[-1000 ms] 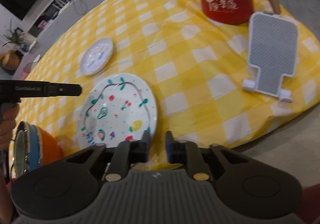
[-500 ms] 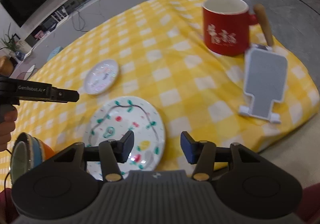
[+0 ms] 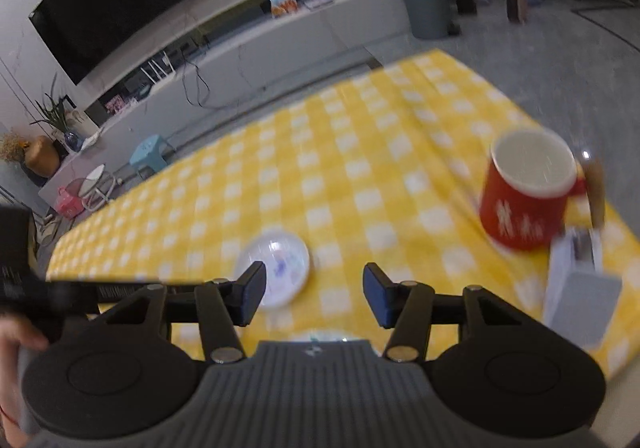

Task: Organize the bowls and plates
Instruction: 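Move both grippers to the white sticker plate, then close both grippers on the sticker plate rim and lift it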

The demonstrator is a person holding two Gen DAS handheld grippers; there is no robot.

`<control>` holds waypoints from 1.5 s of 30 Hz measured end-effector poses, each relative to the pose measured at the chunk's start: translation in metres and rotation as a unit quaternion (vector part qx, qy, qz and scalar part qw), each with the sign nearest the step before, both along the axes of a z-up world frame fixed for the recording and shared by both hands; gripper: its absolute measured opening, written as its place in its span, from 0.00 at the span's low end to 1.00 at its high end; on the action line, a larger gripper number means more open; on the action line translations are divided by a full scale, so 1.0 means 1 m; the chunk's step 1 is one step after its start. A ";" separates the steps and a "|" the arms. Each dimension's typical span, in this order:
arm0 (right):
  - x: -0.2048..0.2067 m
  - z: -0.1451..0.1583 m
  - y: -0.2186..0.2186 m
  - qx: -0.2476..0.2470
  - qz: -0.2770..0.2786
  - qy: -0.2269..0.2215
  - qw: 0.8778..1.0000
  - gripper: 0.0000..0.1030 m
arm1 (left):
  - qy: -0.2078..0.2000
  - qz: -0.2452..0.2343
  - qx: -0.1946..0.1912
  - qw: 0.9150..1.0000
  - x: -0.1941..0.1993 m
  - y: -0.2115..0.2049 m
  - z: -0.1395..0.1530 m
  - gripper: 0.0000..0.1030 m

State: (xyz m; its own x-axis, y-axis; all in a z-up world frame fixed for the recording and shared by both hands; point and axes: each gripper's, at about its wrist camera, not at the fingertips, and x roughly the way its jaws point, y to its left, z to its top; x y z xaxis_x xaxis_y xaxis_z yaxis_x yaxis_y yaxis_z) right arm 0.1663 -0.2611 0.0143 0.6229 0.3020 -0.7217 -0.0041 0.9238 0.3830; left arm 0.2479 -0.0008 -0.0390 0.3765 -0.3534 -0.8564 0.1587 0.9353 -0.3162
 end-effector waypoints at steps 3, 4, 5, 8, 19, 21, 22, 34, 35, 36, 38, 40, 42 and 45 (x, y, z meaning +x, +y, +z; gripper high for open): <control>0.019 0.001 0.002 0.000 0.006 -0.010 1.000 0.52 | -0.015 -0.003 0.017 1.000 0.002 -0.002 -0.002 0.43; 0.025 -0.002 0.002 0.000 0.004 -0.009 1.000 0.52 | -0.020 0.000 0.021 1.000 0.002 -0.002 -0.003 0.43; 0.031 -0.006 0.002 0.002 0.002 -0.007 1.000 0.52 | -0.026 0.004 0.024 0.999 0.003 -0.002 -0.003 0.43; 0.043 -0.029 0.002 0.014 0.001 0.004 1.000 0.52 | -0.032 0.018 0.025 0.999 0.005 -0.002 -0.008 0.43; 0.059 -0.111 0.011 0.093 0.023 0.049 0.994 0.40 | 0.021 0.011 0.028 0.999 0.016 0.005 -0.033 0.42; 0.064 -0.118 0.017 0.094 0.025 0.052 0.994 0.37 | 0.020 0.008 0.037 0.999 0.017 0.003 -0.036 0.42; 0.065 -0.122 0.020 0.099 0.031 0.051 0.993 0.37 | 0.022 0.007 0.041 0.999 0.018 0.002 -0.037 0.42; 0.067 -0.139 0.040 0.050 0.066 0.024 0.996 0.19 | 0.045 0.076 0.003 0.996 0.035 0.000 -0.042 0.42; 0.067 -0.139 0.039 0.049 0.063 0.024 0.997 0.17 | 0.042 0.072 0.000 0.996 0.035 -0.001 -0.042 0.42; 0.067 -0.139 0.040 0.049 0.061 0.025 0.997 0.16 | 0.040 0.067 -0.001 0.997 0.035 -0.002 -0.043 0.42; 0.068 -0.139 0.042 0.036 0.056 0.025 0.997 0.09 | 0.043 0.065 0.008 0.997 0.036 -0.005 -0.046 0.39; 0.067 -0.138 0.045 0.020 0.056 0.020 0.998 0.07 | 0.052 0.069 0.015 0.996 0.038 -0.007 -0.053 0.29; 0.065 -0.138 0.048 0.011 0.059 0.014 0.998 0.06 | 0.056 0.060 0.024 0.996 0.037 -0.011 -0.057 0.20; 0.066 -0.138 0.048 0.020 0.061 0.015 0.998 0.04 | 0.051 0.041 0.033 0.997 0.034 -0.016 -0.057 0.09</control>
